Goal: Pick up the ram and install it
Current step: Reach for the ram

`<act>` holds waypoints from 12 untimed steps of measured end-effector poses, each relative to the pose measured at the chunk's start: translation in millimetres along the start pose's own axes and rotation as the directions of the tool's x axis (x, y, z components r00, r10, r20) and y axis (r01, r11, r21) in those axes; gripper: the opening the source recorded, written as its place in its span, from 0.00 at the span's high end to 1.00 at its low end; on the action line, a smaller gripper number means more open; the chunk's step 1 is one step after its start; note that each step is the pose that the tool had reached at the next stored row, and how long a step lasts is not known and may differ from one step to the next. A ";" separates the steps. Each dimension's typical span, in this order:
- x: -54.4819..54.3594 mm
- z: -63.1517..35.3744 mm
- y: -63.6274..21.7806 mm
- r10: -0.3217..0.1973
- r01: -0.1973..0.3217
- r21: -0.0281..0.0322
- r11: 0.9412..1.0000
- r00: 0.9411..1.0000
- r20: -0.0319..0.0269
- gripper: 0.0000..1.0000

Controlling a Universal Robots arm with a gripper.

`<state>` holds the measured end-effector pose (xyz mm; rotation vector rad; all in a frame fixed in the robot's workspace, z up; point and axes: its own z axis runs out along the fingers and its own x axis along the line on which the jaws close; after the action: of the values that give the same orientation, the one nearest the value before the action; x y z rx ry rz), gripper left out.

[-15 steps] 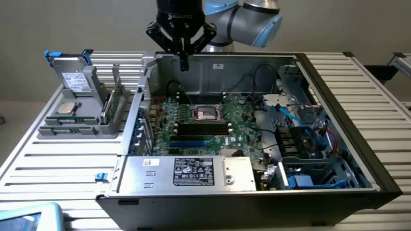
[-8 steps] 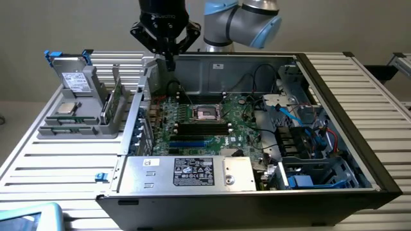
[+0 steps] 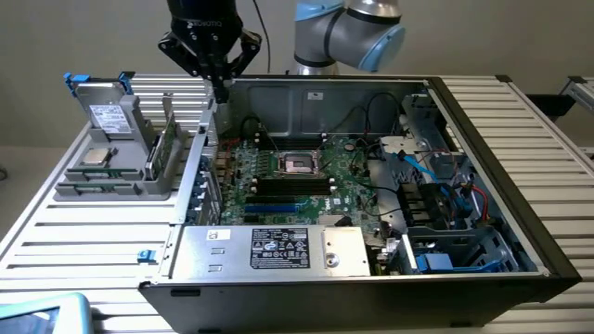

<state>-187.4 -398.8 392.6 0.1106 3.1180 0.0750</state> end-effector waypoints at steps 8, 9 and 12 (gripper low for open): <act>36.2 -0.8 -2.5 0.000 0.000 0.000 1.000 1.000 0.000 0.89; 40.7 -0.9 -2.9 0.000 0.000 0.000 1.000 1.000 0.000 0.89; 54.3 -1.2 -3.8 0.000 0.000 0.000 1.000 1.000 0.000 0.89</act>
<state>-241.9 -398.8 392.5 0.1104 3.1180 0.0751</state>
